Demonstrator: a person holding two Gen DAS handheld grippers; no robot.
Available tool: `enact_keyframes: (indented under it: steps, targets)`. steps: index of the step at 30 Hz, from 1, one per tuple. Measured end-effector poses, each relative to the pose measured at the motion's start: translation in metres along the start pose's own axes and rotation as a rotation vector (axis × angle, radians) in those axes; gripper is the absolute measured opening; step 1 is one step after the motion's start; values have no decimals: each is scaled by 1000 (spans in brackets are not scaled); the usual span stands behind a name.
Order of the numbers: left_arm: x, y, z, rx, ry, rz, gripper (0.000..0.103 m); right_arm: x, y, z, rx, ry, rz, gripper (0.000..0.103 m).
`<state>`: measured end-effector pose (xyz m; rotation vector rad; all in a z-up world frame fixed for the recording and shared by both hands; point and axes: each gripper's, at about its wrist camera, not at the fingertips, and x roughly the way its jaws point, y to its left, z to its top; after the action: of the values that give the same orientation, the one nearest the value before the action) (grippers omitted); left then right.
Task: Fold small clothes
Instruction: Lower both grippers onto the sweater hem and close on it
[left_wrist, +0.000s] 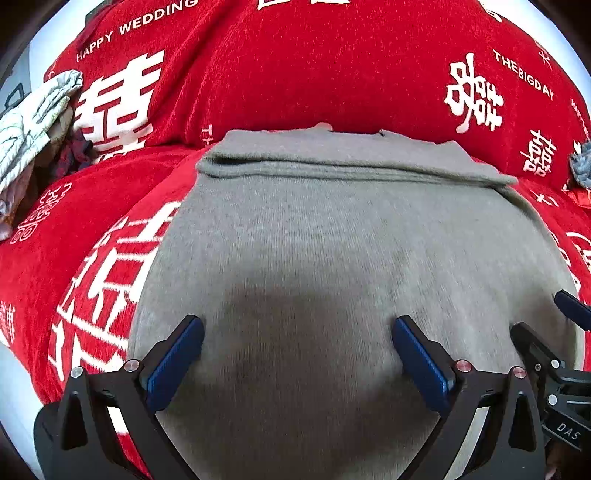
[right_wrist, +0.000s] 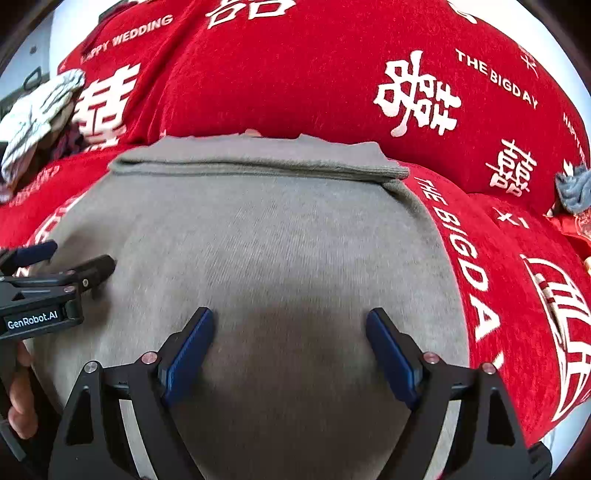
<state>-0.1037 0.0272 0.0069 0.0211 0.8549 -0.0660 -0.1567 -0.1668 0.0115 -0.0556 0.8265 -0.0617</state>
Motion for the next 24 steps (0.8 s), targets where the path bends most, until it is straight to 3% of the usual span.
enact_keyframes:
  steps: [8, 20, 24]
  targets:
    - [-12, 1, -17, 16, 58, -29, 102, -14, 0, -16, -14, 52, 15, 86]
    - [-25, 3, -41, 143, 239, -85, 102, -28, 3, -41, -110, 184, 31, 92]
    - [-45, 30, -42, 77, 146, -23, 102, -40, -5, -47, -133, 188, 43, 92]
